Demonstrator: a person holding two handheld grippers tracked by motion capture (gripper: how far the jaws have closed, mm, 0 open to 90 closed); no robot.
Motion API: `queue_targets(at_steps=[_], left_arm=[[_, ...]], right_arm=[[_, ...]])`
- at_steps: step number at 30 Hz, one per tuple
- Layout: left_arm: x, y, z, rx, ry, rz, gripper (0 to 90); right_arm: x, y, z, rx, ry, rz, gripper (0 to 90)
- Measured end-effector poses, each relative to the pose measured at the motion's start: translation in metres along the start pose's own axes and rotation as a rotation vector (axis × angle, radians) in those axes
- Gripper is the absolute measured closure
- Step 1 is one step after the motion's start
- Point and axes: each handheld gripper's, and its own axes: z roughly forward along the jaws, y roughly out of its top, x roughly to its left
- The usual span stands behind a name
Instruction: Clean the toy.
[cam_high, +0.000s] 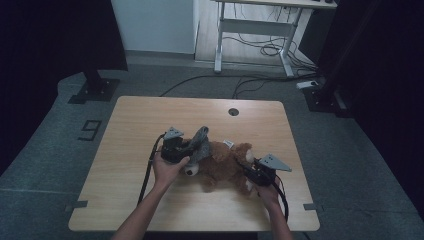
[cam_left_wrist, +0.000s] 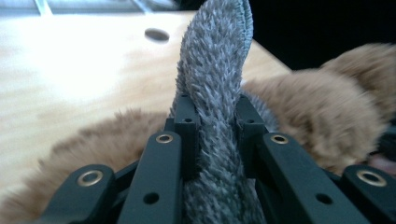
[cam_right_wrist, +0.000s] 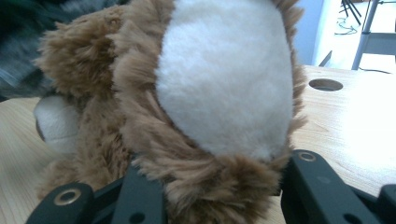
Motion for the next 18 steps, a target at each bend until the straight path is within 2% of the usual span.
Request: queue_targets(at_steps=[4,6,9,10,11,14,16,17,18], left_arm=[[0.004,-0.004,-0.006,-0.013,-0.001,-0.003,76.0],[0.009,-0.009,-0.018,-0.030,0.035,0.009,76.0],[0.021,-0.016,-0.030,-0.041,0.062,-0.007,75.8],[0.021,-0.016,-0.030,-0.041,0.062,-0.007,75.9],[0.030,-0.022,-0.036,-0.046,0.077,-0.023,75.9],[0.042,-0.033,-0.044,-0.031,0.114,-0.035,76.1],[0.046,-0.037,-0.046,-0.026,0.121,-0.044,76.2],[0.053,-0.043,-0.047,-0.006,0.148,-0.050,76.3],[0.053,-0.043,-0.047,-0.006,0.148,-0.050,76.4]], right_arm=[[0.000,-0.001,-0.001,0.000,0.004,0.000,63.1],[-0.001,-0.001,-0.001,0.000,0.007,0.001,63.1],[-0.001,-0.001,-0.002,0.000,0.009,-0.006,63.0],[0.000,-0.001,-0.002,0.000,0.009,-0.007,63.1],[0.000,-0.001,-0.002,0.000,0.009,-0.006,63.1],[-0.001,-0.002,-0.001,0.000,0.005,-0.001,63.1],[-0.001,-0.002,-0.001,0.000,0.004,0.003,63.0],[-0.001,-0.002,-0.001,-0.001,0.003,0.008,63.1],[-0.001,-0.002,-0.001,-0.001,0.003,0.008,63.1]])
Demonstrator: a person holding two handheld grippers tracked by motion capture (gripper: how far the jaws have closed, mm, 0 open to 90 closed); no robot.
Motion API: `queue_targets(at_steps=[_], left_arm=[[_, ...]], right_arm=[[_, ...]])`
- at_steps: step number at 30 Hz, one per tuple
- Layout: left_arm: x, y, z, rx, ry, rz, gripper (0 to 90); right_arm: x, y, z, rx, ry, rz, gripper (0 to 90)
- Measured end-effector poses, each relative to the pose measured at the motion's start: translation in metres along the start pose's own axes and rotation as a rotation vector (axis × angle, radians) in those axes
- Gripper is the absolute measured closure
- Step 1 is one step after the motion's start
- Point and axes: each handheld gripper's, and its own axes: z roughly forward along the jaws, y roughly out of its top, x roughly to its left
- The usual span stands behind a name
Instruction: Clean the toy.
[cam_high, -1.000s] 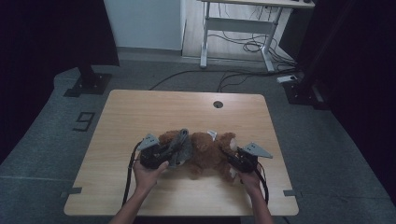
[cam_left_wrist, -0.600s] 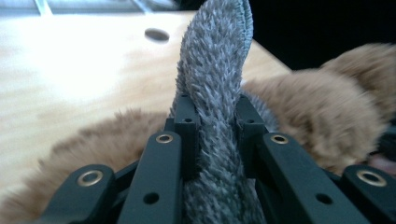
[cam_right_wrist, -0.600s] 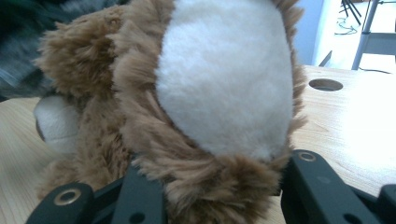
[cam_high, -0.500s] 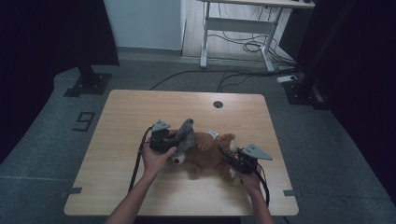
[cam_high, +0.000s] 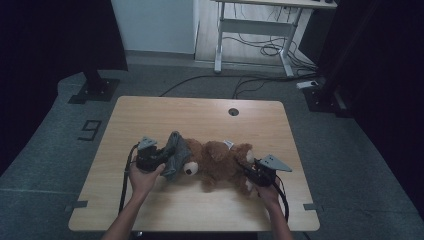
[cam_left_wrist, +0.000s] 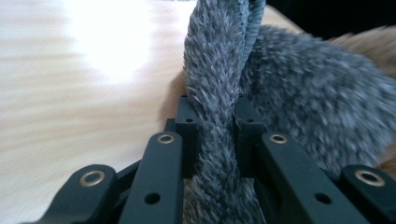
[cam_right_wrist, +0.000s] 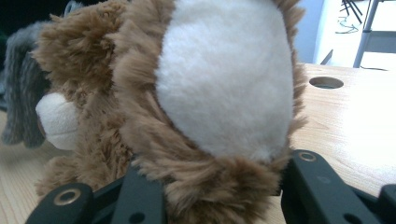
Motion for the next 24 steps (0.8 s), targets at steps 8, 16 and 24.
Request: queue_targets(at_steps=[8,16,24], left_arm=[[0.004,0.011,-0.013,-0.016,0.002,-0.016,76.9],[-0.067,0.068,-0.009,-0.083,-0.111,0.106,76.9],[-0.076,0.063,0.039,0.027,-0.099,0.092,76.4]], right_arm=[[-0.002,0.000,0.000,0.000,-0.007,-0.002,63.1],[0.000,0.000,0.000,-0.016,-0.004,-0.020,63.1],[-0.001,-0.001,-0.002,-0.018,0.012,-0.015,63.1]])
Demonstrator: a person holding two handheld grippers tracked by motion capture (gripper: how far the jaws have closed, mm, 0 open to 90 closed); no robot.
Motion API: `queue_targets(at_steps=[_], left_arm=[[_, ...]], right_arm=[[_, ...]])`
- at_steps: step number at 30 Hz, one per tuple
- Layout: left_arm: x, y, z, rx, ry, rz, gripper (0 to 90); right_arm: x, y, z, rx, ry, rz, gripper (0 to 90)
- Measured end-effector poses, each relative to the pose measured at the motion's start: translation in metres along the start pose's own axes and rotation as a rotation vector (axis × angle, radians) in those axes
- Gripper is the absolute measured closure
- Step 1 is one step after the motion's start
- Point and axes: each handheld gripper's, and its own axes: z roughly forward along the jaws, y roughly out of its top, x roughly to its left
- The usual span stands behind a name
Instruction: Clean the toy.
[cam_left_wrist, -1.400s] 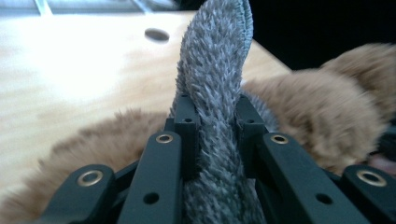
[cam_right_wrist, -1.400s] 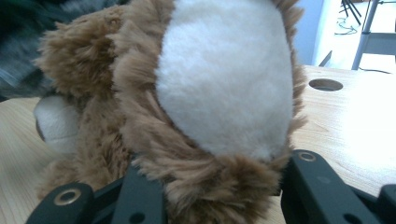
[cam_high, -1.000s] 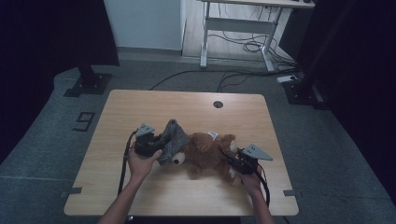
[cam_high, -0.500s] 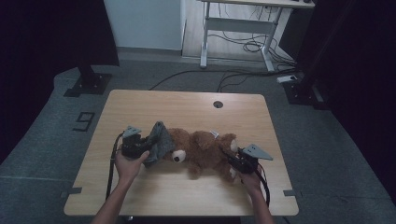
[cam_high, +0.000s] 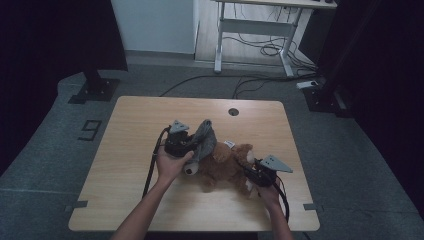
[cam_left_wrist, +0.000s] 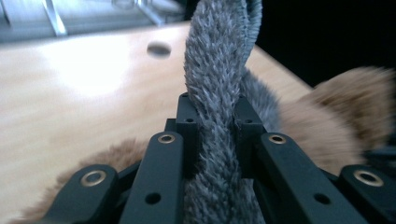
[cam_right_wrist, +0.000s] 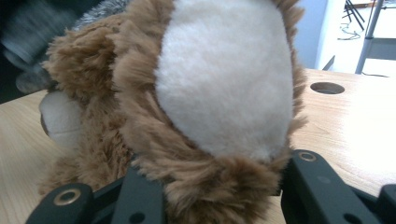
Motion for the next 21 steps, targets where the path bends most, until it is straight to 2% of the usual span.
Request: queue_targets(at_steps=[2,4,6,8,10,11,12,14,15,18,21], left_arm=[[0.012,-0.014,0.009,0.018,0.011,-0.037,76.3],[0.024,-0.024,0.004,-0.008,-0.007,-0.078,76.4],[0.026,-0.026,0.001,-0.013,-0.010,-0.083,76.4],[0.031,-0.030,-0.013,-0.026,0.014,-0.072,76.4],[0.034,-0.032,-0.017,-0.030,0.020,-0.074,76.3],[0.040,-0.036,-0.024,-0.038,0.030,-0.085,76.4],[0.040,-0.036,-0.024,-0.038,0.030,-0.085,76.4],[0.049,-0.042,-0.031,-0.045,0.042,-0.100,76.5],[0.057,-0.048,-0.036,-0.044,0.050,-0.114,76.5],[0.064,-0.054,-0.040,-0.039,0.078,-0.131,76.5],[0.068,-0.056,-0.042,-0.026,0.105,-0.131,76.7]], right_arm=[[0.000,0.000,0.000,-0.001,0.006,-0.001,63.0],[0.000,0.000,0.000,-0.002,0.019,0.002,63.0],[0.000,0.000,0.001,-0.001,0.024,0.005,63.0],[0.001,0.000,0.000,0.002,0.027,0.002,63.0],[0.001,0.000,0.000,0.003,0.026,0.002,63.0],[0.001,0.000,0.000,0.003,0.026,0.002,63.0],[0.001,0.000,0.000,0.003,0.026,0.002,63.0],[0.001,0.000,0.000,0.003,0.024,0.003,63.0],[0.001,0.000,0.000,0.003,0.025,0.006,63.0],[0.001,-0.001,0.001,0.002,0.028,0.015,63.0],[0.000,-0.001,0.001,0.004,0.024,0.016,63.0]])
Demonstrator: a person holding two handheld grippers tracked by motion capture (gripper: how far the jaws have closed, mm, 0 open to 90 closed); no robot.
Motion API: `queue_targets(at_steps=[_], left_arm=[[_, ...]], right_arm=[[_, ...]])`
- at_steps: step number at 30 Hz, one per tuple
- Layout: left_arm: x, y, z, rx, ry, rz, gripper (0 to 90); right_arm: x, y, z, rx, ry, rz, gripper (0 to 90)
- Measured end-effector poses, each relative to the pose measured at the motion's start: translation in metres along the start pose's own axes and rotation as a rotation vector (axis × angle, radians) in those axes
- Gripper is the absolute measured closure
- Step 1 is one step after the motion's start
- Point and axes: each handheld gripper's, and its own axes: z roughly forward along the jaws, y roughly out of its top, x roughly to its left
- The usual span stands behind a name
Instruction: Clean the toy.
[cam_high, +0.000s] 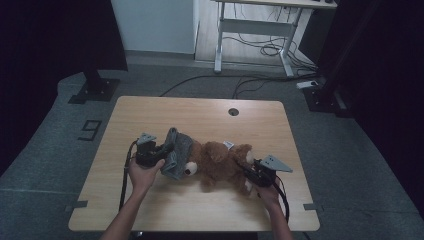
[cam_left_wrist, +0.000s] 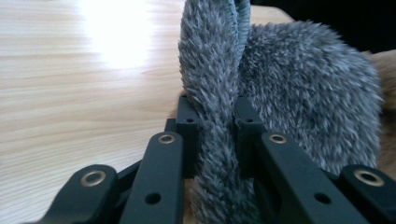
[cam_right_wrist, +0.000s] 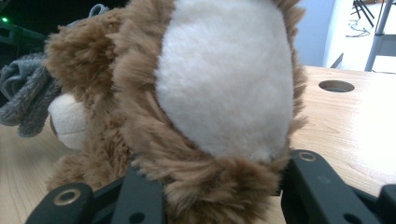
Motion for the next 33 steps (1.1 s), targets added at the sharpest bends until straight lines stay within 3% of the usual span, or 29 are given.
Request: queue_targets(at_steps=[5,8,11,12,13,16,17,18,19,20,21,24,25,26,27,28,29,33], left_arm=[[0.007,0.002,-0.007,0.003,-0.004,-0.028,76.9],[-0.003,0.012,-0.013,-0.028,-0.028,-0.009,77.0],[-0.033,0.036,-0.014,-0.060,-0.061,0.045,77.0],[-0.033,0.036,-0.014,-0.060,-0.061,0.045,77.0],[-0.042,0.043,-0.013,-0.065,-0.074,0.063,77.0],[-0.072,0.064,-0.003,-0.078,-0.118,0.111,77.0],[-0.092,0.077,0.007,-0.076,-0.148,0.144,77.0],[-0.102,0.083,0.012,-0.075,-0.161,0.158,77.0],[-0.102,0.083,0.012,-0.075,-0.161,0.158,77.0],[-0.119,0.092,0.025,-0.061,-0.184,0.178,76.9],[-0.119,0.092,0.025,-0.061,-0.184,0.178,76.9],[-0.139,0.097,0.047,-0.014,-0.200,0.213,76.8],[-0.145,0.096,0.054,0.010,-0.207,0.223,76.8],[-0.153,0.090,0.070,0.077,-0.215,0.242,76.7],[-0.153,0.090,0.070,0.077,-0.215,0.242,76.7],[-0.157,0.080,0.084,0.148,-0.228,0.255,76.7],[-0.158,0.075,0.088,0.187,-0.240,0.262,76.6],[-0.158,0.062,0.091,0.229,-0.257,0.263,76.7]], right_arm=[[0.000,0.001,-0.001,0.002,-0.002,-0.004,63.0],[-0.001,0.000,0.000,-0.002,-0.005,-0.006,63.0],[0.000,0.001,-0.001,-0.010,-0.008,-0.022,63.1],[0.000,0.001,-0.001,-0.010,-0.008,-0.022,63.1],[0.001,0.001,-0.001,-0.013,-0.008,-0.030,63.1],[0.001,0.001,-0.001,-0.014,-0.008,-0.039,63.1],[0.001,0.001,-0.002,-0.013,-0.006,-0.041,63.1],[0.001,0.001,-0.001,-0.015,-0.007,-0.041,63.1],[0.001,0.001,-0.001,-0.015,-0.007,-0.041,63.2],[0.001,0.001,-0.001,-0.015,-0.006,-0.041,63.1],[0.001,0.001,-0.001,-0.015,-0.007,-0.044,63.2],[0.001,0.001,-0.001,-0.018,-0.005,-0.042,63.2],[0.001,0.001,-0.001,-0.018,-0.005,-0.042,63.2],[0.001,0.001,-0.001,-0.018,-0.005,-0.043,63.1],[0.001,0.001,-0.001,-0.018,-0.005,-0.043,63.1],[0.001,0.001,-0.001,-0.015,-0.004,-0.044,63.2],[0.001,0.001,-0.001,-0.015,-0.004,-0.045,63.2],[0.000,0.000,-0.001,-0.007,-0.014,-0.037,63.2]])
